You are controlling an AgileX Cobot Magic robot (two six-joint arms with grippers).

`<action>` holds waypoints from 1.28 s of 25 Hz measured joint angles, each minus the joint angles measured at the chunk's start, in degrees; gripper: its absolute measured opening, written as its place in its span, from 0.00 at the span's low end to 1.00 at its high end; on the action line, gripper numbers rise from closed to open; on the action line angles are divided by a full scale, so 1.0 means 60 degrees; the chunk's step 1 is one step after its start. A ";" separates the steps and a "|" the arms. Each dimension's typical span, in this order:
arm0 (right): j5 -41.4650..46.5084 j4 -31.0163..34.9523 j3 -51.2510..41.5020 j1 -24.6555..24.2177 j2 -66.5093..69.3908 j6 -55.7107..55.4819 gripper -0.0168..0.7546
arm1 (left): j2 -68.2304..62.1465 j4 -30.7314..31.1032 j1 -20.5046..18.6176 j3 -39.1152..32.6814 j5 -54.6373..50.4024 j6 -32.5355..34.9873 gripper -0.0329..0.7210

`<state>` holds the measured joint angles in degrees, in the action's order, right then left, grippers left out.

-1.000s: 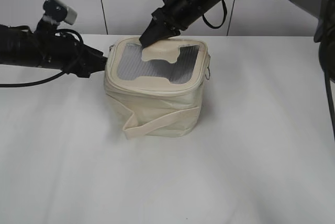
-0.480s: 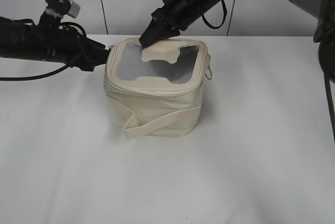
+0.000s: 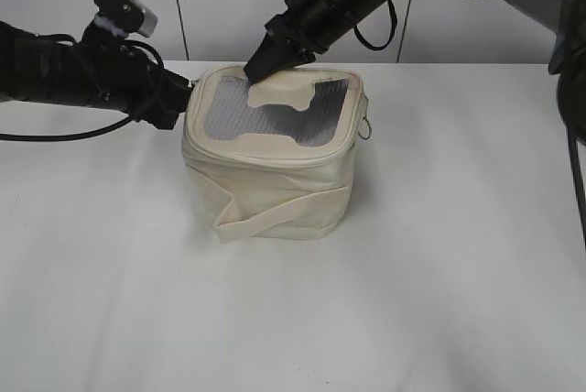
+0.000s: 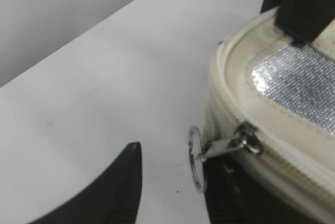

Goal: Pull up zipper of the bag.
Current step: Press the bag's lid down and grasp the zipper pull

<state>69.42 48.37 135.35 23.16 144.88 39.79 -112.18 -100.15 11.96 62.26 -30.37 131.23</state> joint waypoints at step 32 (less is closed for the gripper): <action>-0.0023 0.0046 0.0000 0.0000 0.0000 -0.0293 0.08 | 0.1472 0.0310 0.0319 -0.1669 0.1161 -0.0013 0.06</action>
<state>69.28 48.65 135.35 23.16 144.88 38.03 -103.35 -98.29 13.88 52.25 -23.40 131.15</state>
